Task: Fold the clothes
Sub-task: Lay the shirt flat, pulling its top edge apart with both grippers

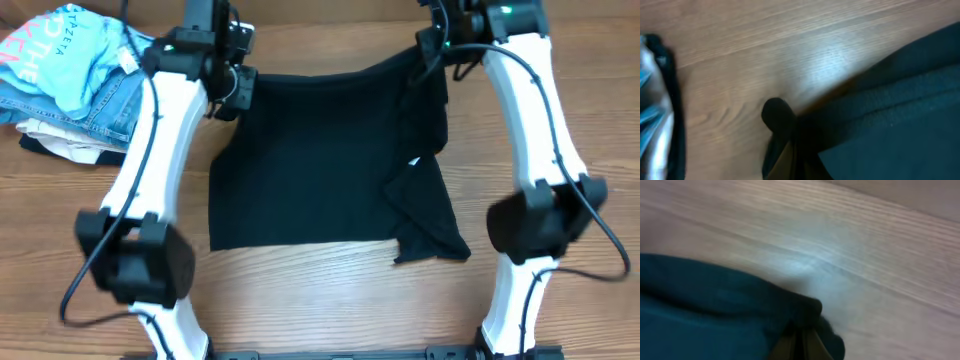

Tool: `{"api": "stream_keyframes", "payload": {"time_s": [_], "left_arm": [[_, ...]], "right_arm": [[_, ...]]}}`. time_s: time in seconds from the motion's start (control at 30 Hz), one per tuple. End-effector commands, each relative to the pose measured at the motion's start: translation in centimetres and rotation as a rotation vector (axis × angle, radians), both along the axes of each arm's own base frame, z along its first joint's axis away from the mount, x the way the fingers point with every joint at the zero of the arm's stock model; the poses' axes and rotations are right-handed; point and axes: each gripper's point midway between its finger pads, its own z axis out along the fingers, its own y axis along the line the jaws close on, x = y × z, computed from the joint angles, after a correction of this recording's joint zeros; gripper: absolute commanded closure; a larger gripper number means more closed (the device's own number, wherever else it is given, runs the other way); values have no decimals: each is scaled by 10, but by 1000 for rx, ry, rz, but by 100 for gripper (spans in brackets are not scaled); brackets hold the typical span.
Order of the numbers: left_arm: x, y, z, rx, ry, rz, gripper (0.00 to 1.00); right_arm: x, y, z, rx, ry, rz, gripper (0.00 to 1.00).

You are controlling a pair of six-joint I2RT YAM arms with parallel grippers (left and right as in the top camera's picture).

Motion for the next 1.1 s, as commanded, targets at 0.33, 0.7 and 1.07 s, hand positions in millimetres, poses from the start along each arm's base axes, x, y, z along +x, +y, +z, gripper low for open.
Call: {"api": "stream_keyframes", "payload": {"time_s": [0.33,0.7,1.07], "left_arm": [[131,20,-101,108,-272,175,96],[137,22,-44,90,-360,225,0],[72,-34,-81,-100,-33,195,0]], "right_arm": [[143,11,-97,86,-321,-59,93],[130,7,-85,70,-281,-68,0],[90,-4,-143,-9,-40,-44,38]]}}
